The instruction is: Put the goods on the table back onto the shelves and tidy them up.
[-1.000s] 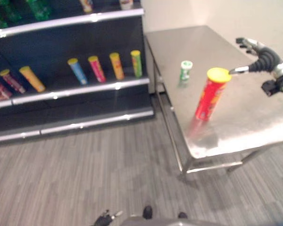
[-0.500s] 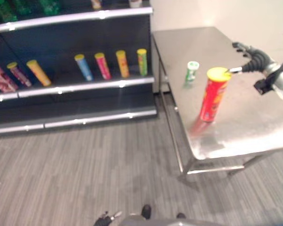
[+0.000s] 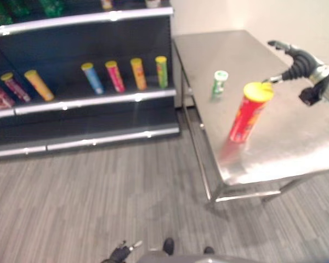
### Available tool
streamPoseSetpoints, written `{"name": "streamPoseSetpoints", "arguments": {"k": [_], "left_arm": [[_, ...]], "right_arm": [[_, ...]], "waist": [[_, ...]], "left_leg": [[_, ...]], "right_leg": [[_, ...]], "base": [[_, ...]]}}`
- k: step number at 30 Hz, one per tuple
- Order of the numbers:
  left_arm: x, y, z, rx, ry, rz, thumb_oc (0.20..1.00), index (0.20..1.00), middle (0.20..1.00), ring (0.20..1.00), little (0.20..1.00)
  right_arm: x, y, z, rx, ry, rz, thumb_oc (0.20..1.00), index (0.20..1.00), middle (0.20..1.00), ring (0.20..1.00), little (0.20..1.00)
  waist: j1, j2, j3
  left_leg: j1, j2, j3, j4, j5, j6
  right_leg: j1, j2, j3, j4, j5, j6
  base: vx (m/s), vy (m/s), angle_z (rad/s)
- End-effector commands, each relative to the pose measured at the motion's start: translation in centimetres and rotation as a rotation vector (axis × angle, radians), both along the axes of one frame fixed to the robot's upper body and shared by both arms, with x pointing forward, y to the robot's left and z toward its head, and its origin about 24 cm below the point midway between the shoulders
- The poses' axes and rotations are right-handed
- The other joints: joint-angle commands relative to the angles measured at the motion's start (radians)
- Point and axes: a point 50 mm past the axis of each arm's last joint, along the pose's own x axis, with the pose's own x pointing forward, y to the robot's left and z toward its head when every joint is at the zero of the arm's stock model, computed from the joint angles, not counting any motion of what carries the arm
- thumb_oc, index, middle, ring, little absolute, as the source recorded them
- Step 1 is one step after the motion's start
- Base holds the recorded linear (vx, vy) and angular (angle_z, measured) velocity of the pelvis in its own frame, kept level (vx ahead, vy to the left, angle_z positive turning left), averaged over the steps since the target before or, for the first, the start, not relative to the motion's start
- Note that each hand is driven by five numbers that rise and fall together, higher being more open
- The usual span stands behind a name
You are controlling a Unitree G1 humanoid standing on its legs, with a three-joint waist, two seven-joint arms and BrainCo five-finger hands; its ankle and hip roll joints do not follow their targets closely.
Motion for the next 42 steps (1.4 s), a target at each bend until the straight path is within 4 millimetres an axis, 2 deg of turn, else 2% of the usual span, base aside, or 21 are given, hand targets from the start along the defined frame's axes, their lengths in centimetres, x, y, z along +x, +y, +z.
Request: {"name": "streamPoseSetpoints", "arguments": {"k": [1, 6, 12, 16, 28, 36, 37, 42], "left_arm": [[1.3, 1.9, 0.6, 0.054, -0.04, -0.005, 1.0, 1.0, 1.0, 1.0, 1.0], [1.5, 1.7, 0.7, 0.043, -0.054, -0.017, 1.0, 1.0, 1.0, 1.0, 1.0], [1.2, 1.4, 0.5, 0.03, -0.038, -0.022, 1.0, 1.0, 1.0, 1.0, 1.0], [1.0, 1.3, 0.5, 0.026, -0.035, -0.016, 1.0, 1.0, 1.0, 1.0, 1.0], [0.8, 1.1, 0.4, 0.027, -0.031, 0.007, 1.0, 1.0, 1.0, 1.0, 1.0], [0.9, 1.1, 0.4, 0.027, -0.031, 0.007, 1.0, 1.0, 1.0, 1.0, 1.0], [0.8, 1.0, 0.4, 0.016, -0.034, 0.005, 1.0, 1.0, 1.0, 1.0, 1.0], [0.7, 1.1, 0.4, 0.014, -0.036, 0.005, 1.0, 1.0, 1.0, 1.0, 1.0]], "right_arm": [[0.2, 1.5, 1.5, 0.002, -0.034, 0.069, 1.0, 1.0, 1.0, 1.0, 1.0], [0.8, 2.3, 0.3, -0.059, 0.076, 0.095, 1.0, 1.0, 1.0, 1.0, 1.0], [0.4, 3.2, -0.2, -0.002, 0.101, 0.157, 1.0, 1.0, 1.0, 1.0, 1.0], [0.6, 2.9, -0.4, -0.043, 0.129, 0.137, 1.0, 1.0, 1.0, 1.0, 1.0], [-0.9, 3.3, 0.7, 0.156, -0.019, 0.213, 1.0, 1.0, 1.0, 1.0, 1.0], [-1.0, 3.3, 0.7, 0.159, -0.019, 0.218, 1.0, 1.0, 1.0, 1.0, 1.0], [-2.6, 4.3, 0.2, 0.031, 0.064, 0.304, 1.0, 1.0, 1.0, 1.0, 1.0], [-3.6, 4.0, 0.0, -0.102, 0.117, 0.301, 1.0, 1.0, 1.0, 1.0, 1.0]], "waist": [[0.02, -0.053, -0.023], [0.025, -0.055, -0.021], [0.025, -0.054, -0.021], [0.028, -0.056, -0.021], [0.023, -0.049, -0.022], [0.023, -0.049, -0.022], [0.011, -0.05, -0.019], [0.002, -0.052, -0.018]], "left_leg": [[0.022, 0.083, 0.142, 0.007, -0.04, -0.105], [0.027, 0.083, 0.144, 0.007, -0.04, -0.105], [0.025, 0.083, 0.141, 0.007, -0.038, -0.106], [0.024, 0.084, 0.142, 0.007, -0.039, -0.106], [0.025, 0.084, 0.15, 0.007, -0.044, -0.102], [0.025, 0.085, 0.151, 0.007, -0.045, -0.102], [0.027, 0.086, 0.156, 0.007, -0.046, -0.105], [0.028, 0.087, 0.161, 0.007, -0.047, -0.106]], "right_leg": [[0.041, -0.028, 0.047, 0.003, -0.072, 0.061], [0.044, -0.027, 0.047, 0.003, -0.074, 0.061], [0.043, -0.028, 0.043, 0.003, -0.075, 0.062], [0.042, -0.029, 0.044, 0.003, -0.075, 0.063], [0.042, -0.03, 0.05, 0.003, -0.075, 0.064], [0.041, -0.03, 0.051, 0.003, -0.074, 0.064], [0.04, -0.032, 0.05, 0.003, -0.073, 0.066], [0.035, -0.032, 0.053, 0.003, -0.071, 0.069]], "base": [[-0.01, 0.008, -0.08], [0.0, 0.003, -0.04], [0.0, 0.0, 0.0], [0.0, 0.0, 0.0], [0.0, 0.0, 0.0], [0.0, 0.0, 0.0], [0.0, 0.0, 0.0], [0.0, -0.004, -0.05]]}}
